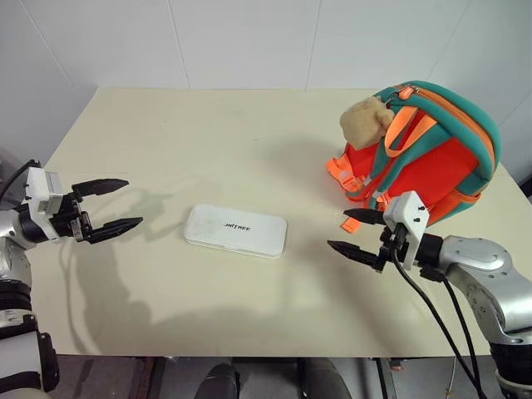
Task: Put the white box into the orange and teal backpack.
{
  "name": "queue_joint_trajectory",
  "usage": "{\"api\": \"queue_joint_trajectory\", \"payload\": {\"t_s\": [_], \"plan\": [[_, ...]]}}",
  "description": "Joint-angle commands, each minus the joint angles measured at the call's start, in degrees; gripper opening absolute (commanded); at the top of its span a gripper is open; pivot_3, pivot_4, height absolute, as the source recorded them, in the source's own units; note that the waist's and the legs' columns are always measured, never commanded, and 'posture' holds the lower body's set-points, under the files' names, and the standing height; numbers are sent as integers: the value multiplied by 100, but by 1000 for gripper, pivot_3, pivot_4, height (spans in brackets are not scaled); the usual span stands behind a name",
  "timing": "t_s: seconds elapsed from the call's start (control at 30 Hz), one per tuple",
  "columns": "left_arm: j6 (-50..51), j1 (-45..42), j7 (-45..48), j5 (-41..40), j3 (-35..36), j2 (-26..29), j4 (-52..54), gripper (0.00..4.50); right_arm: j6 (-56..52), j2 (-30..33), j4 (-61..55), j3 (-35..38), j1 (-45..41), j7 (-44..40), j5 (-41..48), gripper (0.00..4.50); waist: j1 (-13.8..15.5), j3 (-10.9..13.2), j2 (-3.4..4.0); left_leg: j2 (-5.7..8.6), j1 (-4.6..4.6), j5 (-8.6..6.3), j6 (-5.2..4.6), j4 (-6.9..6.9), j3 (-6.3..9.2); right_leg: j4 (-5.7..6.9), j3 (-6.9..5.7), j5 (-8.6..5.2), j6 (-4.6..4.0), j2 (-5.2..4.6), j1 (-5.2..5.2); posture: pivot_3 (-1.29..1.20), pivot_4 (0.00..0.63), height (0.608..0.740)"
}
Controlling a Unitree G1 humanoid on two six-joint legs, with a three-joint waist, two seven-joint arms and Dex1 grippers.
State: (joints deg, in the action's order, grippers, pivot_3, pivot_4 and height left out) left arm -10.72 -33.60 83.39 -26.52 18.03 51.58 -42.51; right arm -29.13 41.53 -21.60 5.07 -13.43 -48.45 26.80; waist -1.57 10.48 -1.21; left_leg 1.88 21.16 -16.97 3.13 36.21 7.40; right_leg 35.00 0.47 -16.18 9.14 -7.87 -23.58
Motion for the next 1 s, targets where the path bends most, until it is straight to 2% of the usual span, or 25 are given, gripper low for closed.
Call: {"api": "queue_joint_trajectory", "payload": {"t_s": [0.03, 0.13, 0.27, 0.5, 0.57, 0.8, 1.0], "plan": [[-237, 99, -202, 95, 127, 32, 181, 4500, -11, -144, -165, 11, -161, 333, -84, 4489, -4, 0, 0, 0, -1, 0, 0, 0, -1, 0, 1, 0, 0, 0, 0, 0, 150, 740], [-229, 93, -416, 246, 70, 77, 61, 3884, 256, -225, -47, -132, -277, 384, -341, 3848, 5, 0, 0, 0, -1, 0, 0, 0, 0, 1, 0, 0, 0, 1, -1, 0, 150, 740], [-22, 4, -178, 196, 0, 53, 4, 2663, 87, -312, -21, -338, -456, 585, -525, 2463, 1, -1, -1, 0, 0, 0, 0, 2, -1, 1, 1, 1, 0, 1, 0, 0, 150, 740], [252, -32, -382, 361, -162, -12, 42, 504, -3, -455, -50, -584, -565, 783, -738, 138, 1, -1, -1, 0, 2, 0, 0, 0, -1, -2, 1, 1, 0, 2, -1, 0, 150, 740], [370, -46, -427, 373, -192, -13, 55, 1, -54, -499, -48, -668, -609, 877, -821, 119, 0, -1, -1, 0, 1, 0, 0, 1, -1, -1, 1, 1, 0, 2, -1, 0, 150, 740], [646, -308, -698, 724, -487, -82, -261, 0, -239, -719, 34, -963, -693, 1084, -1048, 120, 0, -1, -2, -1, 0, 0, 0, 2, 0, 2, 1, 1, -1, 4, -2, 0, 150, 740], [1146, -497, -1100, 1067, -879, -459, -334, 0, -406, -909, 369, -1563, -892, 1193, -1511, 120, -1, -2, -3, 0, -1, 0, 0, 3, 0, 4, 2, 2, -1, 5, -2, 0, 150, 740]]}}
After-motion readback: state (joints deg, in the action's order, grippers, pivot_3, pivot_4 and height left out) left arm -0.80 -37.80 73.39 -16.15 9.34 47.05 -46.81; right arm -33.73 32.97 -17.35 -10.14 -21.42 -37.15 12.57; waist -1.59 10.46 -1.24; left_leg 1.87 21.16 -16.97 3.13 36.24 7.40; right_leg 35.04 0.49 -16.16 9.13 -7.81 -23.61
